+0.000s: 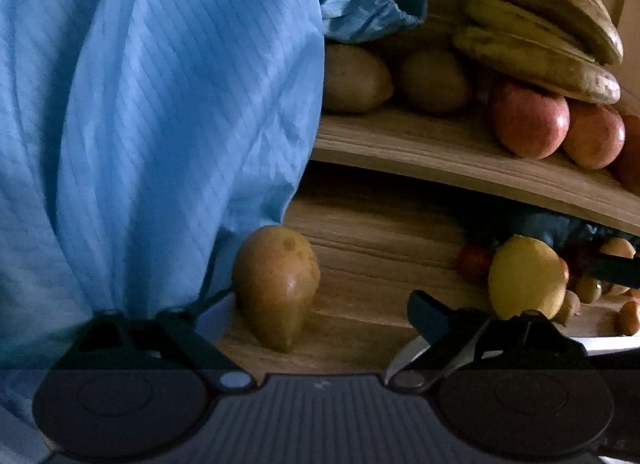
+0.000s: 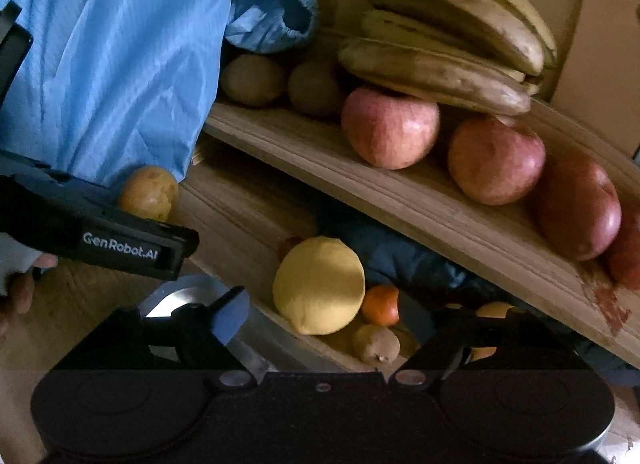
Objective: Organize fruits
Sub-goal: 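Reach the left tool to the brown pear while the right tool reaches the lemon, then close the left tool on the pear while the right tool closes on the lemon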
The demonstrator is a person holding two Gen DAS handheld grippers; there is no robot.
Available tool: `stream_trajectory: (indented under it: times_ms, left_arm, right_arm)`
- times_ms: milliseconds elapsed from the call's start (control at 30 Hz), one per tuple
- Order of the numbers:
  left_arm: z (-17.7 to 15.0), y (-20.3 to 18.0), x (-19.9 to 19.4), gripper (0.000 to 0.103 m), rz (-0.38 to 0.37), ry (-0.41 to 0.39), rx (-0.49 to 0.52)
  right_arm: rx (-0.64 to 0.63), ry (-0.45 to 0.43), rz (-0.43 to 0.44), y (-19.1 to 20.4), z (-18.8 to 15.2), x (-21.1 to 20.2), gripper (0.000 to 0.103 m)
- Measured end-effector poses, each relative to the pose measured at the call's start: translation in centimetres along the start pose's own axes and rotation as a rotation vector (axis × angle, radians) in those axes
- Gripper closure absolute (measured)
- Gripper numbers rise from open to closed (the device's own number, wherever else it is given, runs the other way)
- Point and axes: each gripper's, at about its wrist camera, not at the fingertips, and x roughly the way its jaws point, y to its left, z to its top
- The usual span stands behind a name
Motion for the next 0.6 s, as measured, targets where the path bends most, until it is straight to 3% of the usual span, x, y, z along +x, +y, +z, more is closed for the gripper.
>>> stream_trajectory:
  times_ms: [600]
  left_arm:
    - [2.0, 0.4, 4.0, 0.015, 0.015, 0.072, 0.016]
  right_arm:
    - [-0.05, 0.063, -0.008, 0.9, 1.2, 2.9, 0.027]
